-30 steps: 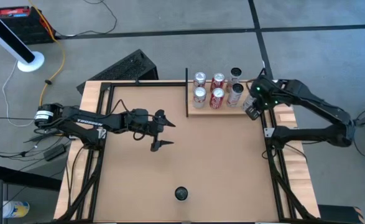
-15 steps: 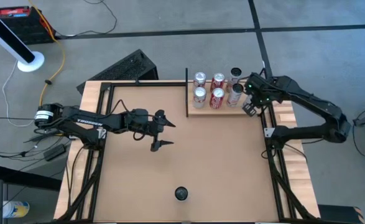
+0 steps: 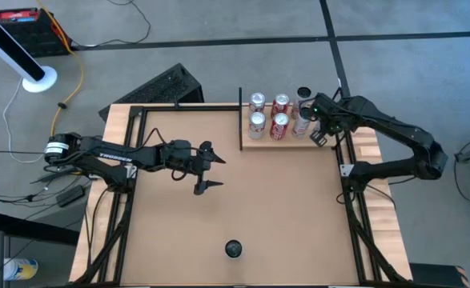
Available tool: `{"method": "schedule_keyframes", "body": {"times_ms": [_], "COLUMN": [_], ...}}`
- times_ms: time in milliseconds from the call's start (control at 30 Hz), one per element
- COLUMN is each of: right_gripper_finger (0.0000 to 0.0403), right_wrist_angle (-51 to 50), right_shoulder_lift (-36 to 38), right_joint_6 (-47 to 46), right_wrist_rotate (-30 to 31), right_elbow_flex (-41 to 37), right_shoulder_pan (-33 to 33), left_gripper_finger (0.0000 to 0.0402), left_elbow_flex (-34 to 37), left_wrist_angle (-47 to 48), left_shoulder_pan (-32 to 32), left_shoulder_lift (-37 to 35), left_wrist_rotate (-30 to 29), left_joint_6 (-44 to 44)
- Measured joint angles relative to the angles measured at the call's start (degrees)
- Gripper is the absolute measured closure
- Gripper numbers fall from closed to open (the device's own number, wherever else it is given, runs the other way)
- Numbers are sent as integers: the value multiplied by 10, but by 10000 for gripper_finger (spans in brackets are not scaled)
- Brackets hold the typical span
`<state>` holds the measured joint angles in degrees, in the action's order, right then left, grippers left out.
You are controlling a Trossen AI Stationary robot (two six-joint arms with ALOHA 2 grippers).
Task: Place canned beverage on shelf
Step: Put the top white-blue soda can on the shelf
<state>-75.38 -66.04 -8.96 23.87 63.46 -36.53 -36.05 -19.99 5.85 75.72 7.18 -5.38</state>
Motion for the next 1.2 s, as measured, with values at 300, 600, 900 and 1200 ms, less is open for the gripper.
{"method": "schedule_keyframes", "body": {"times_ms": [300, 600, 900, 1200], "right_gripper_finger": [385, 384, 384, 383], "right_wrist_angle": [13, 30, 59, 83], "right_shoulder_lift": [0, 0, -22, -75], "right_joint_6": [3, 10, 25, 49], "right_wrist_rotate": [26, 37, 36, 37], "right_elbow_flex": [0, 0, 0, 0], "right_shoulder_pan": [-13, -39, -61, -68], "left_gripper_finger": [35, 35, 35, 35], "left_elbow_flex": [0, 0, 0, 0], "left_wrist_angle": [0, 0, 0, 13], "left_shoulder_pan": [0, 0, 0, 0], "left_shoulder_lift": [0, 0, 0, 0], "left_wrist_rotate": [0, 0, 0, 0], "left_joint_6": [-2, -1, 0, -1]}}
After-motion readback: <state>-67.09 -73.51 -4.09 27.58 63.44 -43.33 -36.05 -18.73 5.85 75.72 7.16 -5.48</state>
